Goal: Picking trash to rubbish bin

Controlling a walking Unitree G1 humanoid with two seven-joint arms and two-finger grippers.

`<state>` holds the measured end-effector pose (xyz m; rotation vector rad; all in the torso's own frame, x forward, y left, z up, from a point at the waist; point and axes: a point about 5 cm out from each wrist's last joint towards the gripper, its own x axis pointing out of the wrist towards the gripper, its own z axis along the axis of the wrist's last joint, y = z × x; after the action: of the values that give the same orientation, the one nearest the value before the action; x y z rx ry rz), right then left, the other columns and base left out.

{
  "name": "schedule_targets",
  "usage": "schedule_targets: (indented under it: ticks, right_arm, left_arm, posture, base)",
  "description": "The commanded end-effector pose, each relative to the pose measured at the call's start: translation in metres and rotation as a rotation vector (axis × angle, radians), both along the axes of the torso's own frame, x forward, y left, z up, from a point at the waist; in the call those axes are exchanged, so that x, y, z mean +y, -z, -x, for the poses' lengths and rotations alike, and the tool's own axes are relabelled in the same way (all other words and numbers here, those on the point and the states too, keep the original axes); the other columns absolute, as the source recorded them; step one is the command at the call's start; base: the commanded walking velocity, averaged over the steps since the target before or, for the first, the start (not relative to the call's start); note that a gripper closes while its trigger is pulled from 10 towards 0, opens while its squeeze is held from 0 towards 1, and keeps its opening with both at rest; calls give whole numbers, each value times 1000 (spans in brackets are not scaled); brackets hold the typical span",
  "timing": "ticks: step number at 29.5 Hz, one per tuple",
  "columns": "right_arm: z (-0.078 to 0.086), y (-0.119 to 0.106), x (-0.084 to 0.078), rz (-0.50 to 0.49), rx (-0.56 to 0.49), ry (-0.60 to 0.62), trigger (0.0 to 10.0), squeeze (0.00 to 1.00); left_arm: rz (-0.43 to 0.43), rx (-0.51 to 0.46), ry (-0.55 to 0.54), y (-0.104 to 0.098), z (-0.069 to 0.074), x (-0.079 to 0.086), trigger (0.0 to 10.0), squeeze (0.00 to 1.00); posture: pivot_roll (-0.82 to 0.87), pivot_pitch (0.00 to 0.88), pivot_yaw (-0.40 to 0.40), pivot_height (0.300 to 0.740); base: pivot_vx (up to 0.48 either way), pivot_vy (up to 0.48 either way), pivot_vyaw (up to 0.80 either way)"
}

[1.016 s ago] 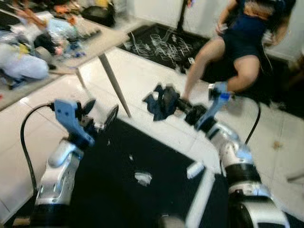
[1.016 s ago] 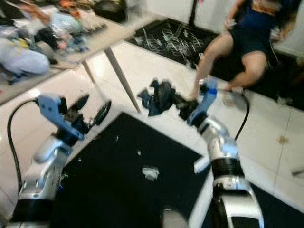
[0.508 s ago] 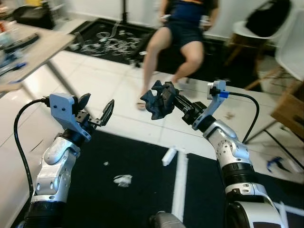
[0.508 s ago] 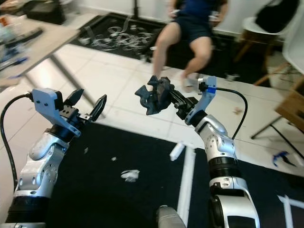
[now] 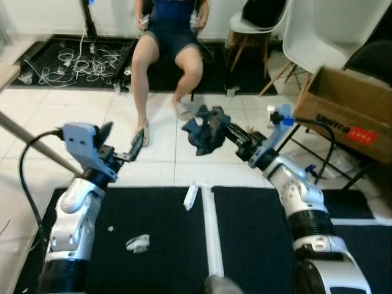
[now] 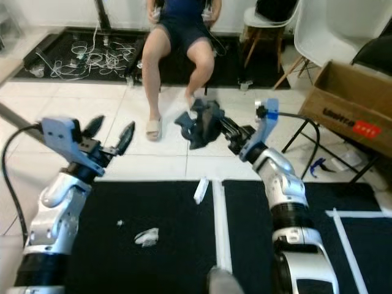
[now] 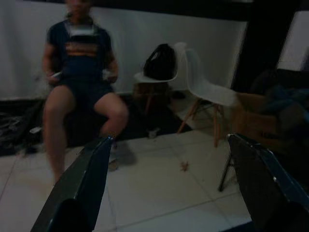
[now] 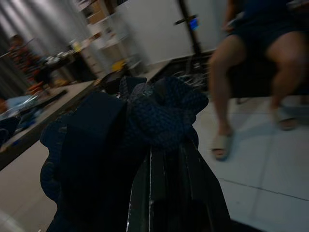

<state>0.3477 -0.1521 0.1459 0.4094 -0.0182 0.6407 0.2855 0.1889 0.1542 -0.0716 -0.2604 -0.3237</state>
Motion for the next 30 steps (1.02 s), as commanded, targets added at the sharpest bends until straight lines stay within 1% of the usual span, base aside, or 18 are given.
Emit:
schedule_targets:
  ticks: [1, 5, 8, 12, 30]
  right_arm:
    - [1, 1, -3, 7, 1, 8, 10000, 0]
    - [2, 2, -2, 19, -5, 2, 10000, 0]
    - [2, 3, -2, 26, -7, 0, 10000, 0]
    - [3, 4, -1, 38, -9, -8, 10000, 0]
    - [4, 6, 2, 55, -15, -30, 10000, 0]
  left_arm:
    - [-6, 4, 11, 3, 0, -5, 10000, 0]
    - [5, 15, 30, 8, 1, -15, 10000, 0]
    - [11, 18, 38, 9, 2, -18, 10000, 0]
    - [20, 24, 60, 13, 2, -25, 10000, 0]
    - [28, 26, 72, 16, 2, -31, 10000, 0]
  posture:
    - [-32, 0, -14, 740]
    - [-32, 0, -14, 740]
    - [-32, 0, -14, 740]
    - [-31, 0, -14, 740]
    - [-30, 0, -13, 740]
  base:
    - [0, 0, -769]
    - [0, 0, -769]
    - [0, 0, -769]
    - [0, 0, -769]
    - [0, 0, -769]
